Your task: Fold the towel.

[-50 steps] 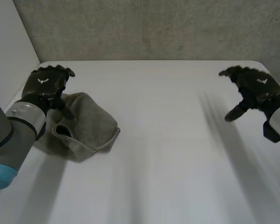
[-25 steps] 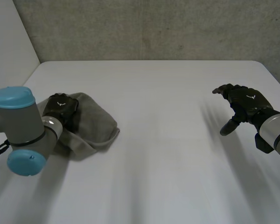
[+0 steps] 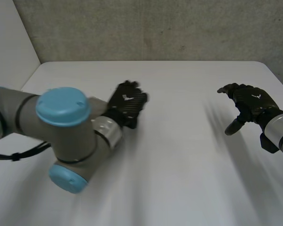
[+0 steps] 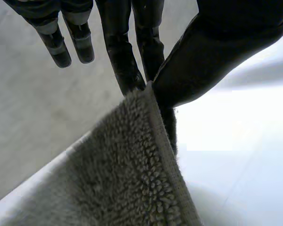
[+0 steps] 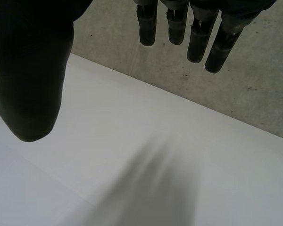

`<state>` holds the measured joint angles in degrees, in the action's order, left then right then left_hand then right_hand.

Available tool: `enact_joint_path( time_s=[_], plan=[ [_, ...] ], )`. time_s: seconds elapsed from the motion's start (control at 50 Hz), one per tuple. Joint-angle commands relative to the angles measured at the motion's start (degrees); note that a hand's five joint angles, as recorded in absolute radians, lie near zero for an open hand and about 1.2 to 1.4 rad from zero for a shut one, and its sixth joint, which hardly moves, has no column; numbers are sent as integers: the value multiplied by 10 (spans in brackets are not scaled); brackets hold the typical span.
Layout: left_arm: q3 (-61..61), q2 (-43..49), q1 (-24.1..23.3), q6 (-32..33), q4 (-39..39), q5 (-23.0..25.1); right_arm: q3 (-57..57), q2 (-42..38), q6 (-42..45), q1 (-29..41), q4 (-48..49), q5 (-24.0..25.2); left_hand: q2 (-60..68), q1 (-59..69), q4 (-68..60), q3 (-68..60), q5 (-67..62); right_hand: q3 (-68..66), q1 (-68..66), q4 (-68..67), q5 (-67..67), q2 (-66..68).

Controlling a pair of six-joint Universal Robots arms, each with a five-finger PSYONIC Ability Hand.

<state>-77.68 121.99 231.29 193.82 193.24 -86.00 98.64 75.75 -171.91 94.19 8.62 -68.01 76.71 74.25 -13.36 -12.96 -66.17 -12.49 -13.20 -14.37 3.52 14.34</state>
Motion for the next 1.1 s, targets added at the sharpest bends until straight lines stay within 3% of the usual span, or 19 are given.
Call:
enact_joint_path(
  time_s=[0.02,0.12,0.24,0.26,0.28,0.3,0.32,0.38,0.62,0.72,0.9,1.04,1.1],
  plan=[
    [39,2,-67,-96,2,1,0,1,0,-1,0,0,33,58,34,30,-38,25,32,44,-35,-43],
    [42,-4,-96,-146,19,15,-1,2,0,-1,0,0,33,58,34,30,-38,25,32,44,-35,-43],
    [32,-4,-106,-151,30,58,0,2,0,0,0,0,33,58,34,30,-38,25,32,44,-35,-43],
    [31,1,-105,-150,29,71,0,2,0,1,0,-1,-23,1,34,30,18,25,32,44,-35,-43],
    [31,4,-105,-146,25,77,0,3,0,1,0,-1,-325,-301,34,30,320,25,32,44,-35,-43],
    [31,4,-105,-146,25,77,0,3,0,1,0,-1,-328,-304,34,30,323,25,32,44,-35,-43],
    [29,4,-102,-143,22,79,1,3,1,1,0,-1,-532,-507,34,30,526,25,32,44,-35,-43],
    [18,6,-89,-134,12,80,1,5,0,1,0,-1,-644,-620,34,30,639,25,32,44,-35,-43],
    [-78,-81,19,-134,-30,87,1,19,1,7,-7,1,-653,-629,34,30,648,25,32,44,-35,-43],
    [-125,-144,113,-129,-25,88,2,35,-2,25,-13,7,-650,-625,34,30,644,25,32,44,-35,-43],
    [-132,-153,214,-87,-27,88,-24,25,-3,141,-46,12,-648,-624,34,30,643,25,32,44,-35,-43],
    [-140,-147,275,-50,-25,88,-142,-88,-9,258,-48,-5,-645,-620,34,30,639,25,32,44,-35,-43],
    [-144,-147,283,-50,-24,88,-172,-113,-11,274,-48,-11,-643,-618,34,30,638,25,32,44,-35,-43]
  ],
)
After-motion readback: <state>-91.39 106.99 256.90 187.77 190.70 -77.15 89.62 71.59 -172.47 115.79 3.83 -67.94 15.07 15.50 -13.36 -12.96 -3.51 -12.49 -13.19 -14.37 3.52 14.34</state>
